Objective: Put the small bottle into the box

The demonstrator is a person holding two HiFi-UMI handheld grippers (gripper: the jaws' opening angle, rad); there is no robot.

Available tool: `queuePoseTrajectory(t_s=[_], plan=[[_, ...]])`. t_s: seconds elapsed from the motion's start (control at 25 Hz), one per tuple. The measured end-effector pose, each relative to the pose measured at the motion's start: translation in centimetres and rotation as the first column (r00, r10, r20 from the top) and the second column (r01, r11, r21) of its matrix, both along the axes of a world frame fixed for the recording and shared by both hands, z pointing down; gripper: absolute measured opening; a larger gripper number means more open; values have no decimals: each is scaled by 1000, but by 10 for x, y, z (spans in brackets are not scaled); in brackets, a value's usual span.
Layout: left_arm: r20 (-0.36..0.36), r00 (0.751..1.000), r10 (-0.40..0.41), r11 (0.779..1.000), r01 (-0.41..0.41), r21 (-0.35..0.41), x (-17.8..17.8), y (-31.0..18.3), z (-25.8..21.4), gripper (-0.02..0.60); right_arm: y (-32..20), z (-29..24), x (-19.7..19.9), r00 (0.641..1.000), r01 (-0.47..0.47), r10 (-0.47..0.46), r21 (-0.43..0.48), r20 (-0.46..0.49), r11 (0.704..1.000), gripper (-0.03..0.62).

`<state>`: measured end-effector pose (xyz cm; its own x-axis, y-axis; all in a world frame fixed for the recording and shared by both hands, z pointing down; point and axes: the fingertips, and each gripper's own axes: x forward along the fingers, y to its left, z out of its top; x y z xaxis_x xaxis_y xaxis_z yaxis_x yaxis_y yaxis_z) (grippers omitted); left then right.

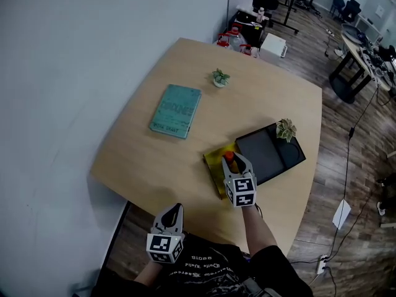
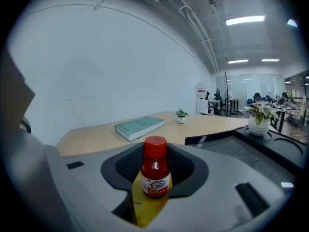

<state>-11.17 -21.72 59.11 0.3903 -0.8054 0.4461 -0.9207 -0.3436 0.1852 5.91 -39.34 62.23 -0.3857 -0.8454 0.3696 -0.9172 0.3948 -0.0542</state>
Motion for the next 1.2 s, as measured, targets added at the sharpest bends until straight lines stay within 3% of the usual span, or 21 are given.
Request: queuePoseTrajectory(t_s=[0.36, 0.48, 0.64, 0.72, 0.8, 1.08, 1.2], plan=[[3, 1000, -12, 1000, 12, 5, -6, 3, 1, 5, 11, 4, -2, 999, 12, -14, -48, -44, 999, 161], [1, 1000, -22, 1000, 22, 2, -9, 4, 2, 4, 14, 5, -8, 999, 21, -23, -55, -45, 998, 223], [1, 999, -41, 999, 41, 2, -17, 6, 4, 5, 14, 7, -10, 999, 18, -21, -65, -36, 998, 230], [-1, 999, -51, 999, 51, 1, -19, 7, 4, 5, 17, 9, -10, 999, 31, -33, -85, -24, 996, 302], [-2, 998, -57, 998, 57, 3, -21, 8, 3, 5, 21, 8, -9, 999, 35, -36, -92, -7, 995, 302], [-23, 999, -37, 999, 37, 17, -16, 8, -2, 5, 43, -26, -10, 996, 81, -80, -22, 33, 996, 302], [-45, 999, -23, 999, 24, 22, -12, 8, -3, 5, 58, -40, -8, 991, 88, -87, -1, 99, 996, 304]])
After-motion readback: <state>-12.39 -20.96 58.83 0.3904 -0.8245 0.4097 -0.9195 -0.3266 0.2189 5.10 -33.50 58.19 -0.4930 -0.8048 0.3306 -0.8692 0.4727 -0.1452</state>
